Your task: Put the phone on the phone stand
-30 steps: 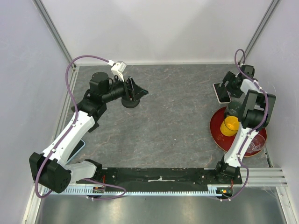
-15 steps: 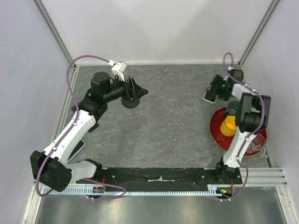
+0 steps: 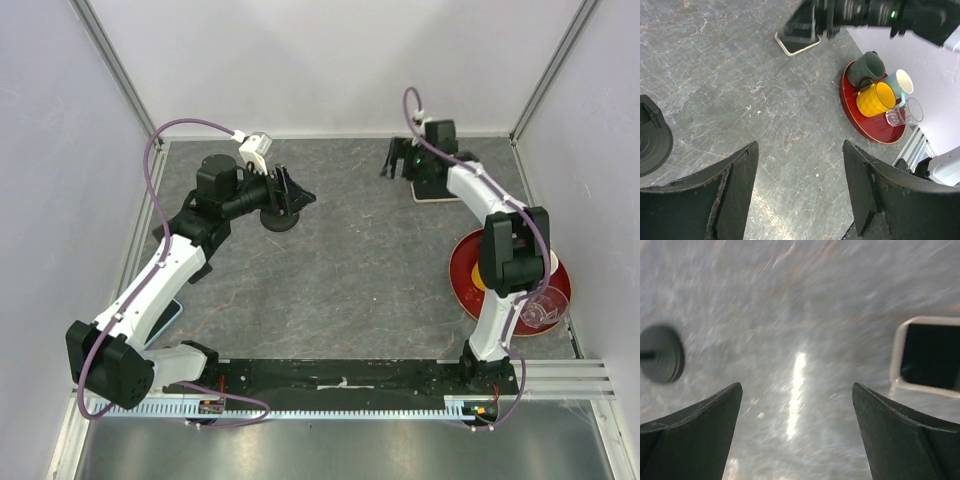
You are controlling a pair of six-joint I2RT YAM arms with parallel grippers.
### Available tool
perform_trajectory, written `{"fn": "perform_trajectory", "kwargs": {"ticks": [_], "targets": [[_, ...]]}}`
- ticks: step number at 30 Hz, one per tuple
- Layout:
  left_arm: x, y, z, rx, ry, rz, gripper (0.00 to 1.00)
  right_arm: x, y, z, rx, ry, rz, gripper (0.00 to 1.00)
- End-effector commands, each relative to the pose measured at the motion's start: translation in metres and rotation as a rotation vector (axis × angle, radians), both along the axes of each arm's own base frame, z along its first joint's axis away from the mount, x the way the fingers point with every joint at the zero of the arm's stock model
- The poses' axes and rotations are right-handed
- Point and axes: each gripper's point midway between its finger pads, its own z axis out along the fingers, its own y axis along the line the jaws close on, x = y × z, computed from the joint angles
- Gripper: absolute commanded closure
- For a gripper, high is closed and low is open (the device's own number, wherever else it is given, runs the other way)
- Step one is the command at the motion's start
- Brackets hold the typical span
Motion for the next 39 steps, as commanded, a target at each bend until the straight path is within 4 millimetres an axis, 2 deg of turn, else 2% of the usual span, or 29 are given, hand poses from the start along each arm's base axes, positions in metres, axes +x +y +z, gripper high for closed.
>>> {"fn": "perform_trajectory", "kwargs": {"ticks": [1,7,8,9,10,12,13,17,18,19,23,30,34,36,37,39], "targets": [[0.004,0.0,0.008,0.014,-0.047,-0.008,0.25,0.046,-0.076,0.017,-0.142,-0.062,-0.126,0.02],[0.004,-0.001,0.008,0.013,-0.048,-0.011,0.25,0.088,-0.122,0.02,-0.11,-0.106,-0.279,0.02],[0.004,-0.001,0.008,0.014,-0.048,-0.013,0.25,0.096,-0.139,0.015,-0.102,-0.106,-0.318,0.02],[0.004,-0.001,0.008,0.013,-0.047,-0.012,0.25,0.1,-0.147,0.012,-0.081,-0.101,-0.357,0.02],[0.004,-0.001,0.007,0.013,-0.045,-0.012,0.25,0.104,-0.162,0.001,-0.067,-0.083,-0.399,0.02],[0.003,-0.002,0.008,0.01,-0.044,-0.016,0.25,0.112,-0.174,-0.003,-0.023,-0.08,-0.444,0.02],[0.004,-0.002,0.008,0.01,-0.044,-0.016,0.25,0.117,-0.186,-0.01,-0.014,-0.082,-0.464,0.02],[0.003,-0.002,0.008,0.006,-0.043,-0.02,0.25,0.126,-0.209,-0.026,-0.017,-0.072,-0.508,0.02],[0.003,-0.003,0.007,0.005,-0.038,-0.024,0.25,0.129,-0.21,-0.027,-0.001,-0.076,-0.495,0.02],[0.003,-0.004,0.007,0.0,-0.037,-0.025,0.25,0.133,-0.216,-0.036,0.006,-0.07,-0.492,0.02],[0.002,-0.005,0.007,-0.006,-0.033,-0.035,0.26,0.144,-0.208,-0.05,0.042,-0.071,-0.4,0.02],[0.001,-0.005,0.008,-0.007,-0.035,-0.038,0.26,0.145,-0.192,-0.074,0.118,-0.034,-0.33,0.02],[0.001,-0.005,0.009,-0.008,-0.039,-0.035,0.26,0.134,-0.184,-0.09,0.154,0.017,-0.326,0.02],[0.001,-0.005,0.008,-0.007,-0.037,-0.035,0.26,0.129,-0.182,-0.084,0.166,0.022,-0.33,0.02],[0.001,-0.005,0.008,-0.01,-0.035,-0.035,0.26,0.119,-0.182,-0.092,0.161,0.05,-0.338,0.02],[0.0,-0.006,0.009,-0.014,-0.035,-0.039,0.26,0.103,-0.186,-0.09,0.132,0.069,-0.375,0.02]]}}
